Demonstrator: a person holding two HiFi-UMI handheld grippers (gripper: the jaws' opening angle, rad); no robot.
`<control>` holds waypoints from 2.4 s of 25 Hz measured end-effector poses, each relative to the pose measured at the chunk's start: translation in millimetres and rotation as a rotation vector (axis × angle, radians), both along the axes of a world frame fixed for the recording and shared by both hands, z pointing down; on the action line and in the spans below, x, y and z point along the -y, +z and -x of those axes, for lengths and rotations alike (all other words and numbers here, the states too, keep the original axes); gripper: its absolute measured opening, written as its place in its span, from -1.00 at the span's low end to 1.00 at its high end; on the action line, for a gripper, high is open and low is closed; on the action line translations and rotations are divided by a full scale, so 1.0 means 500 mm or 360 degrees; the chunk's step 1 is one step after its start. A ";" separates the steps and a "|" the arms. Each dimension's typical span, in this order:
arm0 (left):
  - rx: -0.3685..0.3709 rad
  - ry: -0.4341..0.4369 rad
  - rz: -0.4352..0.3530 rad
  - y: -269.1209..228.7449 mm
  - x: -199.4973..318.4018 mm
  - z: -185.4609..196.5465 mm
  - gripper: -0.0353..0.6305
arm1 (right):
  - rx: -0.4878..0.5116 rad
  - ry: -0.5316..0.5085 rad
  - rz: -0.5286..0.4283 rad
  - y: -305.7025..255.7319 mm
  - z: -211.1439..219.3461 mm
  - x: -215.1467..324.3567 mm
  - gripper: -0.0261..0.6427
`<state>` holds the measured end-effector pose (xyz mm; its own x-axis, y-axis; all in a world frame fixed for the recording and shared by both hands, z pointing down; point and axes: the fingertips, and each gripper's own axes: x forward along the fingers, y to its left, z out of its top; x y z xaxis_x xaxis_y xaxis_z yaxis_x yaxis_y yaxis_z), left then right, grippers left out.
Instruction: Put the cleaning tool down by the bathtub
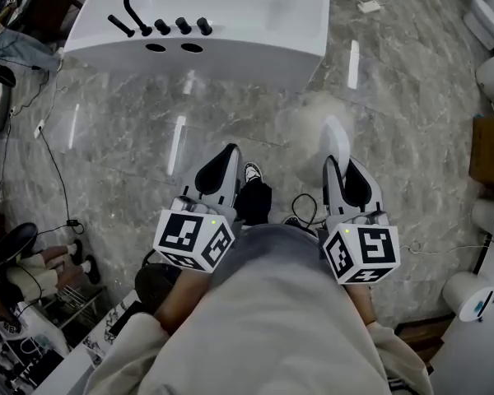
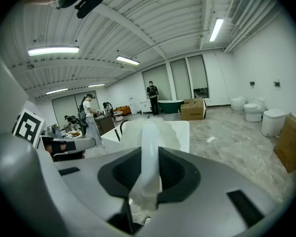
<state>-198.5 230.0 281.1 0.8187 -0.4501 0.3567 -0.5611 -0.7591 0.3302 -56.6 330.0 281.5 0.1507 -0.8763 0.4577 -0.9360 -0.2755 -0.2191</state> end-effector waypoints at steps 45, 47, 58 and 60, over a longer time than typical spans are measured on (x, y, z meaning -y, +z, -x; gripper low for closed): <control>-0.0052 -0.0134 0.0066 0.015 0.384 -0.056 -0.87 | 0.0003 -0.0143 -0.0016 -0.001 -0.110 0.465 -0.70; -0.0048 -0.0145 0.0076 0.019 0.411 -0.079 -0.87 | 0.0017 -0.0161 -0.0005 0.008 -0.133 0.493 -0.70; 0.0002 -0.0196 0.0070 0.019 0.554 -0.223 -0.87 | 0.0083 -0.0296 0.0017 0.033 -0.271 0.659 -0.70; 0.0011 -0.0211 0.0053 0.015 0.581 -0.249 -0.87 | 0.0089 -0.0319 0.0009 0.032 -0.295 0.688 -0.70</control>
